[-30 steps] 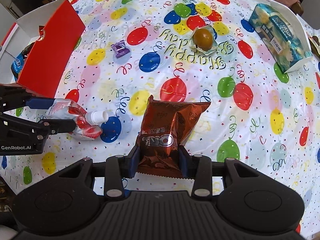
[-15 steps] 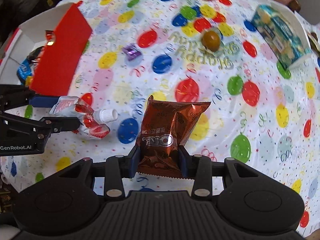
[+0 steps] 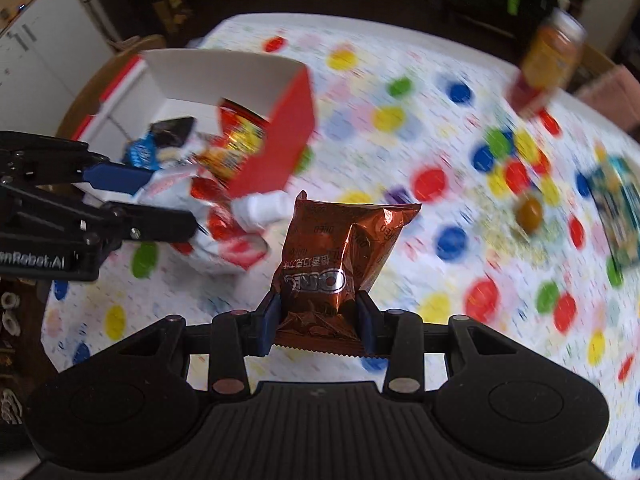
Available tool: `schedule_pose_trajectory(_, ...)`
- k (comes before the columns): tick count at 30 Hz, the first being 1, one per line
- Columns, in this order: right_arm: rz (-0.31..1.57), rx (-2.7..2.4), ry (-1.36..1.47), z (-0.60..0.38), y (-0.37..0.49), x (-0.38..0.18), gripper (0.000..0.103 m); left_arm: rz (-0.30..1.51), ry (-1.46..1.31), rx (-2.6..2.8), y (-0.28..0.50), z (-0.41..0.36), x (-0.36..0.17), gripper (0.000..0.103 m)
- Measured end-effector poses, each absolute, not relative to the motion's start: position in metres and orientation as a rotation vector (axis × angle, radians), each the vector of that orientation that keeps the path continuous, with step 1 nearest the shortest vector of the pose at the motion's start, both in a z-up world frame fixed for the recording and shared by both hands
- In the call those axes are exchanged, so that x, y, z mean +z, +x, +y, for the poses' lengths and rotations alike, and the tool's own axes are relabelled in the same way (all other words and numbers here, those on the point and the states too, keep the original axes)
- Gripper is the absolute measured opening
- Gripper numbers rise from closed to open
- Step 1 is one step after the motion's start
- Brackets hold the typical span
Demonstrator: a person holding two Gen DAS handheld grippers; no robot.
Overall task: Organize snacks
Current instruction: 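Carry the white pouch with the left tool while the right tool carries the Oreo bag over the box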
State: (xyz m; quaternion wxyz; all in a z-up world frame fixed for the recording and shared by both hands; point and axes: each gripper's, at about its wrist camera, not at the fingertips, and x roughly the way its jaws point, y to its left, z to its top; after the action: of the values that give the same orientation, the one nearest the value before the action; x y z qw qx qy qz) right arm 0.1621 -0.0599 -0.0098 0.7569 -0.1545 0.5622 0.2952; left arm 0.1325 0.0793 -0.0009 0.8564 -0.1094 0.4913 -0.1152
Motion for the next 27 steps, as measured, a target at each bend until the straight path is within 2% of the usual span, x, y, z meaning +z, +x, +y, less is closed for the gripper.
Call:
schedule_pose_trajectory(12, 1.158, 0.726, -0.388, 0.044, 0.166, 0.004, 0.039, 0.966, -0.228, -0.059, 0.123, 0.181, 0.014, 0.049)
schedule_pose_trajectory(27, 1.211, 0.721, -0.418, 0.12, 0.172, -0.041, 0.039, 1.065, -0.159, 0.074, 0.149, 0.254, -0.035, 0.049)
